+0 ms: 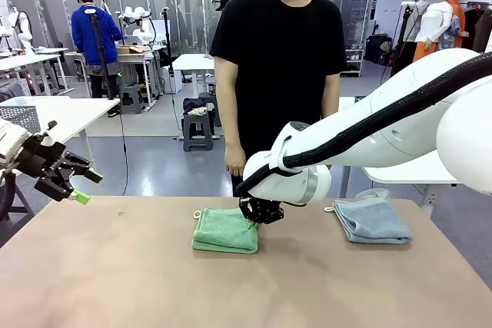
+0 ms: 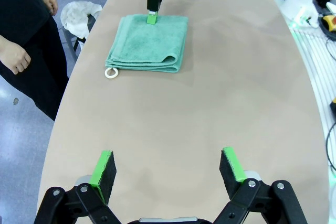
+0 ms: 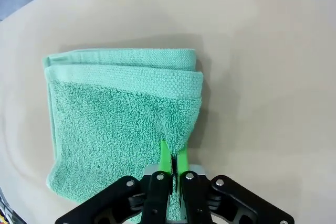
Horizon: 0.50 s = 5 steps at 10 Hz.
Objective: Fold the towels and place them in the basket.
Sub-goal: Stack the folded Towel with hook on the right side of the table.
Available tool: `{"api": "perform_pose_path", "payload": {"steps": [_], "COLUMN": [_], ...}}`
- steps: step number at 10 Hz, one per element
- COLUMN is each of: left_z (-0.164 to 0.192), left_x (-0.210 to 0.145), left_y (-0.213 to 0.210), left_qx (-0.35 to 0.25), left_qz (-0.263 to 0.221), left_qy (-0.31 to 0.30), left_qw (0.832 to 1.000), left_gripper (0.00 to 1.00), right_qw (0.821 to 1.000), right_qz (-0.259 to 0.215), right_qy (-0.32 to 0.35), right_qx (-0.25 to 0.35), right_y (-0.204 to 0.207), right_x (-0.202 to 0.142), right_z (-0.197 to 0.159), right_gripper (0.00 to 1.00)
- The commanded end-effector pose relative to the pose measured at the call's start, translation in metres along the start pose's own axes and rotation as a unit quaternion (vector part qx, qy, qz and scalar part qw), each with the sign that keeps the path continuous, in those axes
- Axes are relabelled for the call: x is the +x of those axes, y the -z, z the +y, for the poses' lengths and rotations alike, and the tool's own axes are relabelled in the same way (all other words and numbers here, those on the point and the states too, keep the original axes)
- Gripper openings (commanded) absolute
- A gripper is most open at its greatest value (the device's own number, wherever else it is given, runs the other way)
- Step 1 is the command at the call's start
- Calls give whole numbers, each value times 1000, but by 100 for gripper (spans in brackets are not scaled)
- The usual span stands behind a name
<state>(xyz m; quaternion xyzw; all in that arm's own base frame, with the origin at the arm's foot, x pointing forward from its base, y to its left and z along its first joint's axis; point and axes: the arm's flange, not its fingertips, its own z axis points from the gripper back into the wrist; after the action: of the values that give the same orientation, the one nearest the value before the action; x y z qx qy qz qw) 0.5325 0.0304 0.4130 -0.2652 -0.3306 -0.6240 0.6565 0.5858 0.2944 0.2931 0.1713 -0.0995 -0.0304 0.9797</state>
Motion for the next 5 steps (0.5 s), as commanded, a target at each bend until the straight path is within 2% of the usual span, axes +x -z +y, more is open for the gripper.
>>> {"api": "perform_pose_path", "payload": {"steps": [1, 2, 3, 5], "left_z": [0, 0, 0, 0], "left_x": [1, 1, 1, 1], "left_y": [-1, -1, -1, -1], "left_qx": [0, 0, 0, 0], "left_qz": [0, 0, 0, 0], "left_qy": [2, 2, 2, 2], "left_qw": [1000, 1000, 1000, 1000], "left_gripper": [100, 100, 100, 100], "right_qw": [1000, 1000, 1000, 999], "right_qz": [-1, -1, 0, -12], "right_qy": [2, 2, 0, -40], "right_qx": [1, 1, 0, -29], "right_y": [0, 0, 0, -37], "right_x": [0, 0, 0, 4], "right_z": [0, 0, 0, -24], "right_gripper": [0, 0, 5, 4]}}
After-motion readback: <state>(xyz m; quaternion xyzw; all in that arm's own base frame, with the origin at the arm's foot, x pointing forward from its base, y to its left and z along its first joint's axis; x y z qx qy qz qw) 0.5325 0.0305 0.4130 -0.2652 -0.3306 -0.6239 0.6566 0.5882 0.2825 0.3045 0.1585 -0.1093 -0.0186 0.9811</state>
